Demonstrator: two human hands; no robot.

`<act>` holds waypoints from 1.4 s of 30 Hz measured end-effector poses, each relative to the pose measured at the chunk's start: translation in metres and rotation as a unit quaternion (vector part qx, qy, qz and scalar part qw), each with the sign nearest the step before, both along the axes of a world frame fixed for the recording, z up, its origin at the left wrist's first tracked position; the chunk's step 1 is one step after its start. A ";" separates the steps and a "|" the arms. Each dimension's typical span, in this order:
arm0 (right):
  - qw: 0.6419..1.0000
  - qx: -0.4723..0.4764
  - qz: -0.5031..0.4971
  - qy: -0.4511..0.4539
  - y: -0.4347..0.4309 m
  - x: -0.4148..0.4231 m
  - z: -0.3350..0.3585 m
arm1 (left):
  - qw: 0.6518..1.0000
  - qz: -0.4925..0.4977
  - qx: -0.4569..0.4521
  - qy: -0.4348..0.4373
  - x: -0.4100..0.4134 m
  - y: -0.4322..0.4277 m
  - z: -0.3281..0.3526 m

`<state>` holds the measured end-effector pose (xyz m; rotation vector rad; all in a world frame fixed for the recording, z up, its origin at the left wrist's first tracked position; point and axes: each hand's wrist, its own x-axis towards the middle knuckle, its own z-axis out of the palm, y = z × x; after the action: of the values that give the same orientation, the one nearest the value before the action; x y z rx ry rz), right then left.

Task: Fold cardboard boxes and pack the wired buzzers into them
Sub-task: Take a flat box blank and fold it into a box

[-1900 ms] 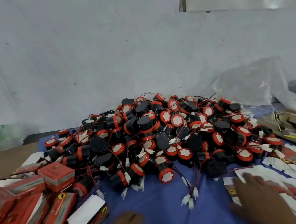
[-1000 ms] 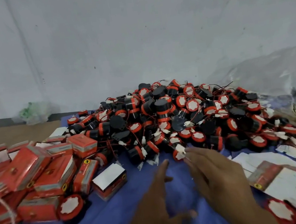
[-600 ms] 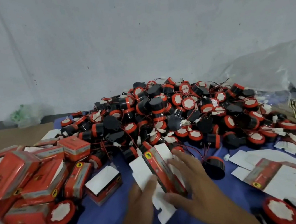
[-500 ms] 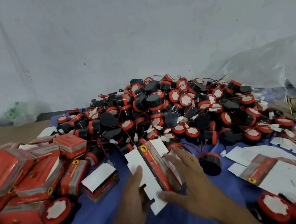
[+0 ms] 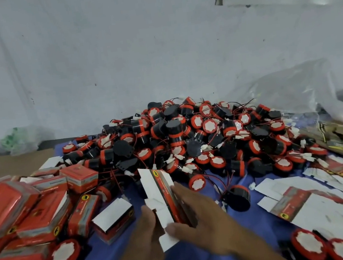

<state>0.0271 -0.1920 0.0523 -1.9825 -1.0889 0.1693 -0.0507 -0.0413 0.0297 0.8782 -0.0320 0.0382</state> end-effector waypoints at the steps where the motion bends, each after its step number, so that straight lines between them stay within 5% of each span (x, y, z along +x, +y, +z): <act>1: 0.999 0.038 0.008 0.019 0.002 -0.001 -0.003 | 1.000 0.024 0.011 0.004 0.000 -0.003 0.002; 5: 0.987 0.096 -0.001 0.129 0.005 0.001 -0.013 | 0.994 0.083 0.066 0.007 0.003 -0.001 0.001; 10: 0.916 0.145 0.094 0.361 0.000 0.008 -0.017 | 0.983 0.047 0.177 -0.028 0.005 0.010 -0.001; 16: 0.913 0.135 0.075 0.378 0.001 0.011 -0.018 | 0.945 0.075 0.317 -0.042 0.008 0.023 -0.010; 21: 0.933 0.154 0.048 0.323 0.003 0.017 -0.012 | 0.902 0.158 0.400 0.028 0.009 0.037 -0.013; 28: 0.882 0.293 -0.037 0.367 0.011 0.025 -0.021 | 0.937 0.118 0.323 -0.065 -0.003 0.021 -0.013; 31: 0.899 0.268 -0.045 0.344 0.005 0.024 -0.022 | 0.932 0.110 0.346 -0.020 0.004 0.010 -0.015; 35: 0.902 0.262 -0.033 0.341 0.002 0.020 -0.023 | 0.959 0.178 0.220 0.026 0.014 0.006 -0.017; 42: 0.902 0.255 -0.037 0.347 0.006 0.015 -0.025 | 0.971 0.114 0.207 -0.017 0.015 0.008 -0.010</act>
<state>0.0421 -0.1858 0.0273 -1.3162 -0.5135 0.4599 -0.0356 -0.0334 0.0192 1.2959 0.0301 0.2706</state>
